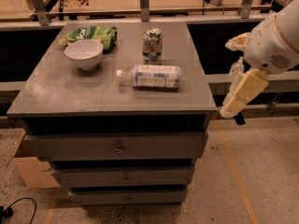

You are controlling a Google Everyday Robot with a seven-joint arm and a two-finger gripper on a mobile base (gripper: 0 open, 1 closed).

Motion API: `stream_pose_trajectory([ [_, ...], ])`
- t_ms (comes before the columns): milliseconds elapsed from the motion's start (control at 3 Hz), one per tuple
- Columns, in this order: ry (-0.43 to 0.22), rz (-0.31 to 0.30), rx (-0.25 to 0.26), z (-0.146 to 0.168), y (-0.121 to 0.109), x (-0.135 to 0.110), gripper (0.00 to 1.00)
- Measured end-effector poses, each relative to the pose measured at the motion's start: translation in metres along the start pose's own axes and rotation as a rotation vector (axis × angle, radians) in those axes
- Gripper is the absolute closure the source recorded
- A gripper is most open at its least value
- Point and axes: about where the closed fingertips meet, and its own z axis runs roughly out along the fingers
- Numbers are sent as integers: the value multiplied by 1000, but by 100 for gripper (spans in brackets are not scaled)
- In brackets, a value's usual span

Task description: Move blue plastic bottle near white bowl

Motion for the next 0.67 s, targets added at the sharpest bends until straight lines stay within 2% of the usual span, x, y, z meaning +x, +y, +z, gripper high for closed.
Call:
stream_pose_trajectory([
  [333, -230, -8, -11, 38, -26, -31, 0],
  [667, -429, 15, -51, 70, -52, -58, 0],
])
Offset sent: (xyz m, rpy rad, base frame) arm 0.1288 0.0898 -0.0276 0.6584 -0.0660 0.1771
